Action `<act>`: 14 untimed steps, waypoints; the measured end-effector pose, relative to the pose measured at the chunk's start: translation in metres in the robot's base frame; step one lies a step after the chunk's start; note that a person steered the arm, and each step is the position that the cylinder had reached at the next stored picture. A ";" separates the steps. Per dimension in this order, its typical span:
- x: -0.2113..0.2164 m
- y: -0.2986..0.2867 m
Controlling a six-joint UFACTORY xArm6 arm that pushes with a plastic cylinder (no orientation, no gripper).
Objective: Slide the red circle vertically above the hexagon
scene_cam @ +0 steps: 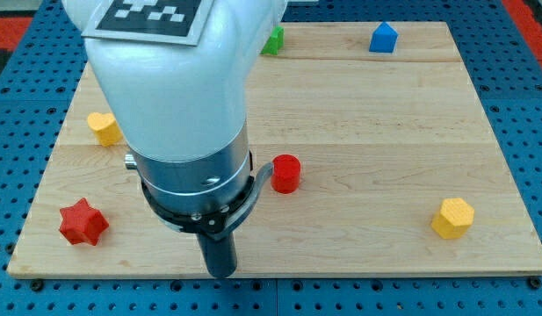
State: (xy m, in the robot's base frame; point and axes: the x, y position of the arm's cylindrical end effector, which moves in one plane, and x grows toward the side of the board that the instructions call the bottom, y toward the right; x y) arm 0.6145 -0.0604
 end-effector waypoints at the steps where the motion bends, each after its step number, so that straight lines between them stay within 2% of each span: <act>1: -0.006 -0.007; 8: -0.011 -0.022; 9: -0.019 -0.041; 10: -0.047 -0.063; 11: -0.095 -0.015; 12: -0.111 0.073; 13: -0.140 0.132; 14: -0.149 0.177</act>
State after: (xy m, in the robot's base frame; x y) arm 0.4652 0.1164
